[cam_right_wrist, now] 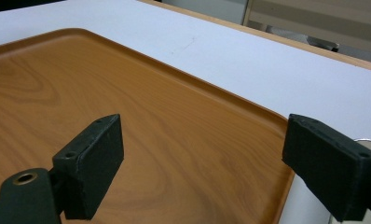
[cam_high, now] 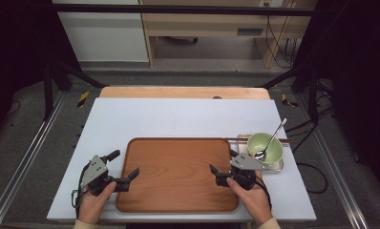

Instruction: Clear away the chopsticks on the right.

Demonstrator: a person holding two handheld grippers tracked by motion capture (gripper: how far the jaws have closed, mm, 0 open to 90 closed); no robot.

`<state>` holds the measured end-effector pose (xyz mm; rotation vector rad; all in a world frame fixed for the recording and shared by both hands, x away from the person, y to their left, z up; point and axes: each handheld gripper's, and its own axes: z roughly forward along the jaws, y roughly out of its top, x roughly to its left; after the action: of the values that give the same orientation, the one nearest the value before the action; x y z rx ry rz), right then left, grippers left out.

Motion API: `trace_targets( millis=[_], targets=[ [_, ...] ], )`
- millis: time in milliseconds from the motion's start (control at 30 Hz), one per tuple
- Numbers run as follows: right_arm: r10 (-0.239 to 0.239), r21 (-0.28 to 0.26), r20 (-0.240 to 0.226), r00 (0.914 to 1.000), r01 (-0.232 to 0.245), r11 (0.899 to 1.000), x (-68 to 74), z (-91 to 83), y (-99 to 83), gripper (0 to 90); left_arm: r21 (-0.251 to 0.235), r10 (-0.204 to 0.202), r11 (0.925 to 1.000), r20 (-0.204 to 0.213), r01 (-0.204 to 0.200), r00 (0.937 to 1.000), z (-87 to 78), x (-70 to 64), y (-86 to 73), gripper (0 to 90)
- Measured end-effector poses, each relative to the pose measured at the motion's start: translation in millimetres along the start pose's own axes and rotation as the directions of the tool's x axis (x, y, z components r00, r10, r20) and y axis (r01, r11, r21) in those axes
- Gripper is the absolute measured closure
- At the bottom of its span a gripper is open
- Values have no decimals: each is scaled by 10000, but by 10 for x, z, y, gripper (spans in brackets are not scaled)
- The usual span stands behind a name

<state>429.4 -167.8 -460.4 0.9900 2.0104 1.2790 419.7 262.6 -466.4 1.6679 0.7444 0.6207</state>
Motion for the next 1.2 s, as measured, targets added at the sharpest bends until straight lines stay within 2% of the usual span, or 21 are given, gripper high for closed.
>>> trace_targets(
  millis=[167, 267, 467, 567, 733, 967, 1133, 1167, 1200],
  targets=[
    [-239, -40, 72, 9997, 240, 9997, 16, -10, 8, 133, -9, 299, 9996, -310, -300, 9991, -29, -8, 5, 13],
    [-155, 12, -5, 9999, 155, 9999, 8, -12, 10, 145, -62, 413, 9991, -474, -417, 9980, -37, -11, 11, 13],
    [-195, -61, 104, 9998, 195, 9998, -25, -47, 35, 145, -103, 398, 9991, -616, -405, 9973, -42, 2, -10, 14],
    [-108, -139, 127, 9999, 110, 9998, -49, -94, 54, 146, -128, 379, 9992, -664, -388, 9971, -44, 8, -13, 14],
    [329, -269, 285, 9991, -322, 9991, -107, -190, 108, 148, -198, 401, 9989, -783, -418, 9961, -70, 3, -1, 14],
    [241, -743, 864, 9960, -177, 9971, -181, -396, 212, 97, -307, 341, 9988, -992, -373, 9945, -98, 29, 3, 11],
    [656, -921, 1464, 9870, -525, 9944, -285, -562, 248, 59, -397, 389, 9983, -1093, -435, 9933, -107, 51, 40, 12],
    [717, -994, 1614, 9843, -561, 9935, -303, -594, 248, 61, -466, 212, 9986, -1022, -261, 9945, -105, 62, 54, 13],
    [717, -994, 1614, 9843, -561, 9935, -303, -594, 248, 61, -466, 212, 9986, -1022, -261, 9945, -105, 62, 54, 13]
  ],
)
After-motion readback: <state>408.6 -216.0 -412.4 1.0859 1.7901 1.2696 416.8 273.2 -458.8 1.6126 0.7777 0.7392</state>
